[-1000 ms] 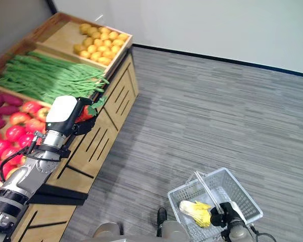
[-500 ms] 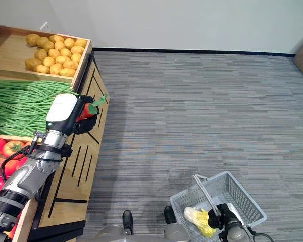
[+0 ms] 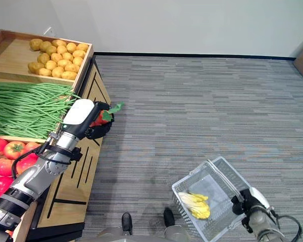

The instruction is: Get the vegetables into the basket

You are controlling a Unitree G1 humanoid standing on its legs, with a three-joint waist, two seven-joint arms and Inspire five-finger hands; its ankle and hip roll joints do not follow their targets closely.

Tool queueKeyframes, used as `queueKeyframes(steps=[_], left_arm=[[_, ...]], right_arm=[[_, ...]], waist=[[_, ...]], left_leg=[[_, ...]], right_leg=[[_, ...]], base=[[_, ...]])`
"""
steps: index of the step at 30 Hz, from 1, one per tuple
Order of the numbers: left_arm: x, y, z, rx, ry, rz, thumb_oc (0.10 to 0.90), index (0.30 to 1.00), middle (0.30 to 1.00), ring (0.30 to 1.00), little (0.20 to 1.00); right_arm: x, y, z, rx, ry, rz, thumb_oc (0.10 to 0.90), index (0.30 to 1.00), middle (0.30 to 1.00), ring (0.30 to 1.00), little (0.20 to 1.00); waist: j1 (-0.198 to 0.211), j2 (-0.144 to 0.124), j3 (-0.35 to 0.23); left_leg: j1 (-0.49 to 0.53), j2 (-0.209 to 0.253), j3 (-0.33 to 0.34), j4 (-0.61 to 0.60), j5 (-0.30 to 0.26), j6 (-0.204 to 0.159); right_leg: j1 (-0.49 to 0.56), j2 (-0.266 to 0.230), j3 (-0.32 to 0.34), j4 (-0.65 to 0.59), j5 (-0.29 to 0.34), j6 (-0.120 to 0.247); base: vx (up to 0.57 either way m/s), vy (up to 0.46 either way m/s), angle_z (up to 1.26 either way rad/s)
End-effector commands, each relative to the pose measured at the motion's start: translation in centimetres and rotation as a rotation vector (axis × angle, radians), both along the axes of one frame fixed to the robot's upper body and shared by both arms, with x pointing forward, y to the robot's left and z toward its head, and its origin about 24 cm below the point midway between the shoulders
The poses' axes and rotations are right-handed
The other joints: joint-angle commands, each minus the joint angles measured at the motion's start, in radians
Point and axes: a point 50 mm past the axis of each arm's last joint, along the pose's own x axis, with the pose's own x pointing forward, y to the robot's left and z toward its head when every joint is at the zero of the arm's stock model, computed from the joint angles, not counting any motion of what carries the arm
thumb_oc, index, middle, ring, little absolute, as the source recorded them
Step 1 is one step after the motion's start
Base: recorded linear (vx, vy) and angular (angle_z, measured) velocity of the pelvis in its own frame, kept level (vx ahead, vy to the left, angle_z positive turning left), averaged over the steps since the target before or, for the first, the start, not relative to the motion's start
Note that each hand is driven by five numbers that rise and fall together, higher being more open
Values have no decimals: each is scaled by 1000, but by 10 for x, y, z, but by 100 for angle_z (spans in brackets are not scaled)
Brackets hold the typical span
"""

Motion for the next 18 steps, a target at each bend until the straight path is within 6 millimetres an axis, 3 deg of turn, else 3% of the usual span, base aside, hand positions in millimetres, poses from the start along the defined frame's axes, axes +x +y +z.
queueKeyframes(steps=[1, 2, 3, 4, 5, 7, 18], left_arm=[[4, -29, 75, -66, -283, -194, 400, 300, 300, 300, 300], [4, -29, 75, -67, -283, -194, 400, 300, 300, 300, 300], [2, -33, 77, -63, -294, -221, 400, 300, 300, 300, 300], [2, -33, 77, -63, -295, -219, 400, 300, 300, 300, 300], [0, -38, 79, -74, -297, -246, 400, 300, 300, 300, 300], [-1, -44, 81, -84, -298, -275, 400, 300, 300, 300, 300], [-14, -76, 84, -133, -253, -451, 400, 300, 300, 300, 300]], right_arm=[[69, -8, 72, -163, -280, 150, 400, 300, 300, 300, 300], [69, -8, 72, -163, -280, 150, 400, 300, 300, 300, 300], [94, 8, 92, -179, -371, 251, 400, 300, 300, 300, 300], [95, 8, 93, -180, -371, 253, 400, 300, 300, 300, 300], [110, 19, 105, -175, -427, 292, 400, 300, 300, 300, 300], [124, 32, 115, -166, -475, 329, 400, 300, 300, 300, 300], [158, 75, 155, -64, -681, 435, 400, 300, 300, 300, 300]], waist=[[25, -40, -75], [25, -40, -75], [28, -39, -77], [27, -38, -76], [31, -37, -78], [36, -35, -80], [37, -24, -83]], left_leg=[[13, 56, 9, 2, -19, -81], [13, 56, 9, 2, -19, -81], [14, 58, 14, 2, -19, -82], [15, 59, 15, 2, -19, -82], [15, 61, 17, 2, -19, -83], [16, 61, 16, 2, -18, -83], [19, 63, 11, 2, -22, -83]], right_leg=[[-28, -55, -46, 8, 21, 79], [-28, -55, -45, 8, 21, 79], [-30, -54, -45, 6, 27, 80], [-30, -53, -43, 6, 27, 80], [-31, -53, -46, 5, 29, 80], [-31, -51, -47, 5, 29, 79], [-24, -49, -59, 4, 28, 77]], base=[[0, 0, 0], [0, 0, 0], [0, 0, 0], [-5, -8, -4], [-4, -8, -5], [-3, -4, -2], [0, 0, 0]])
